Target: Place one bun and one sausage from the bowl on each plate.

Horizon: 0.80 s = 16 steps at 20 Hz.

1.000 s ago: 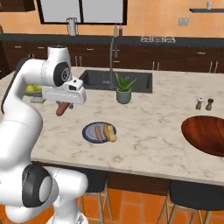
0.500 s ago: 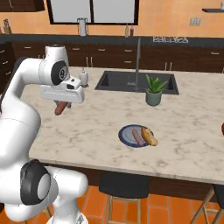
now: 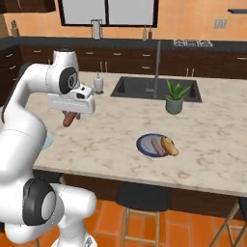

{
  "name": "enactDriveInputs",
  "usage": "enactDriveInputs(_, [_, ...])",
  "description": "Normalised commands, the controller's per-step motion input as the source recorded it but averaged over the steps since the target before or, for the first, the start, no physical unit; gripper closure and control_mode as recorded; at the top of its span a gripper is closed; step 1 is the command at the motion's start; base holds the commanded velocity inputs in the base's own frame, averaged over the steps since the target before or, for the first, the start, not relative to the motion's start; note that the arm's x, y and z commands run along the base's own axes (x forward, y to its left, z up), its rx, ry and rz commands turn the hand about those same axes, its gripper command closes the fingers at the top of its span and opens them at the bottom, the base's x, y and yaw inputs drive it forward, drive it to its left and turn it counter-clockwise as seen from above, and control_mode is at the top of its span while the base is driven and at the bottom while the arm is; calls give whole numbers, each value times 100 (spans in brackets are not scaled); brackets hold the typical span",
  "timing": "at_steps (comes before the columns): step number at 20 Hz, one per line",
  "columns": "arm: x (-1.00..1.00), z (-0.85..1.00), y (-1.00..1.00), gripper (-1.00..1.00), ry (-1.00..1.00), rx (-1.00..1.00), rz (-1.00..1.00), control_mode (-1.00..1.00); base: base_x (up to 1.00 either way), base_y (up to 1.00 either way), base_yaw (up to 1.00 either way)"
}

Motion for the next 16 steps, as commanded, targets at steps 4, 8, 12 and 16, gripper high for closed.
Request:
enactDriveInputs(4, [0,0,0,100,0,0,0,100,-11,83,6])
enactDriveInputs(8, [0,0,0,100,0,0,0,100,29,82,0])
enactDriveInputs(12, [0,0,0,100,0,0,0,100,61,34,0])
enactDriveInputs(16, [0,0,0,100,0,0,0,100,23,40,0])
